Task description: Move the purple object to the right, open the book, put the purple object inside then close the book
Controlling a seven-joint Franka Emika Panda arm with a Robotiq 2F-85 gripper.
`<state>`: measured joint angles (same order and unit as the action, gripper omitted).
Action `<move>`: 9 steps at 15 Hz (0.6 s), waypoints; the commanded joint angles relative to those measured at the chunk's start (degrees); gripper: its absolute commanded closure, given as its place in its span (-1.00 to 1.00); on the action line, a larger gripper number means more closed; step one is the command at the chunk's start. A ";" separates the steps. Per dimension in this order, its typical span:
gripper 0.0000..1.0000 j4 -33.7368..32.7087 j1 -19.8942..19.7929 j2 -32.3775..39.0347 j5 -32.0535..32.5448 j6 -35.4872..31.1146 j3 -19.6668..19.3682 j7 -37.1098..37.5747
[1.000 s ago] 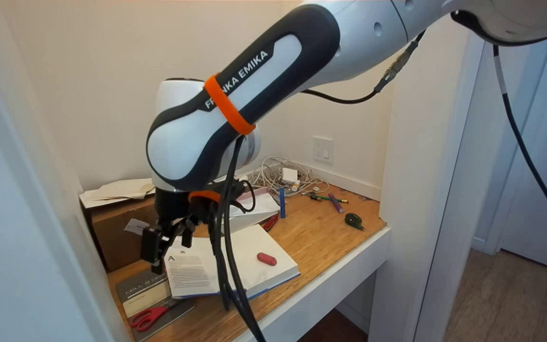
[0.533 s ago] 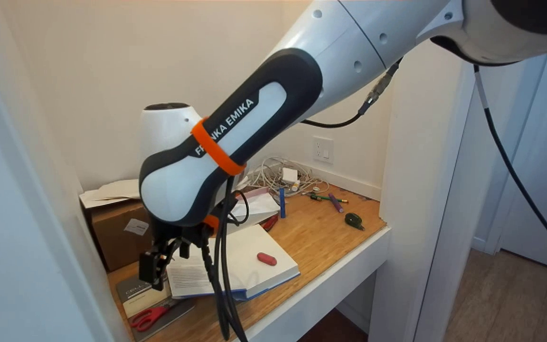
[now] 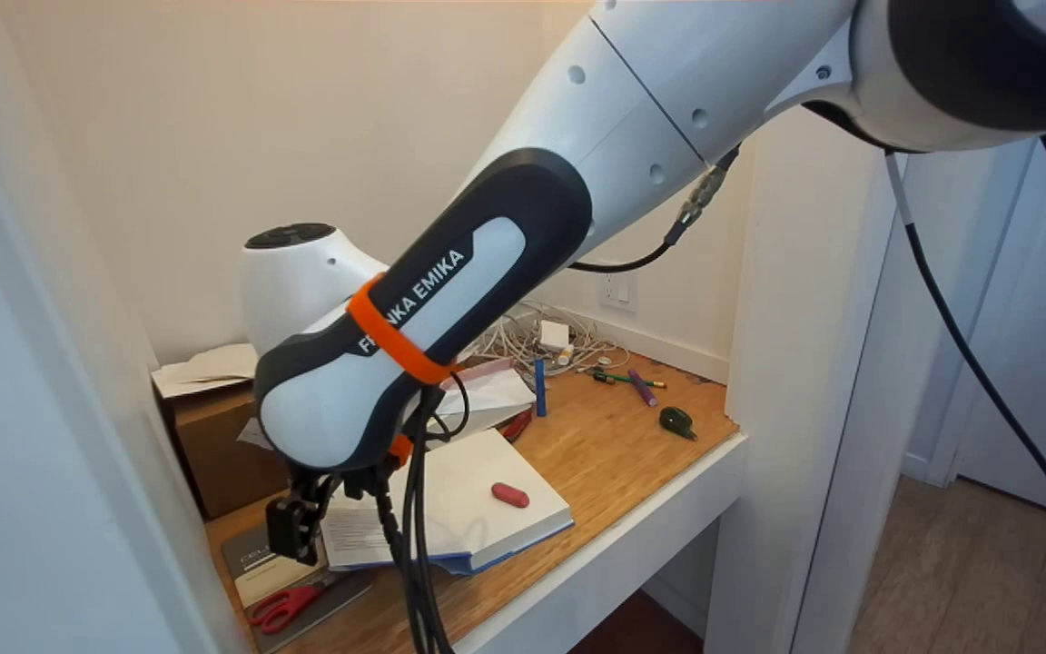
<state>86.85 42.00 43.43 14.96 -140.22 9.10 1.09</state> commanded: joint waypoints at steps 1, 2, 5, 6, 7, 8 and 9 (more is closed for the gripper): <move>-1.00 -3.36 2.43 1.94 2.79 2.52 -2.40 2.64; -1.00 -3.58 2.84 2.07 3.20 2.87 -2.96 2.97; -1.00 -4.06 3.78 2.26 4.71 4.31 -4.49 3.82; -1.00 -4.04 4.00 2.25 5.15 4.77 -4.92 4.07; -1.00 -3.92 4.11 2.03 5.54 5.32 -5.26 4.19; -1.00 -3.76 4.18 1.71 5.98 5.91 -5.59 4.30; -1.00 -3.29 4.05 1.04 6.34 6.43 -5.83 4.27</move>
<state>84.78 45.00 44.69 18.77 -136.45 4.77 3.37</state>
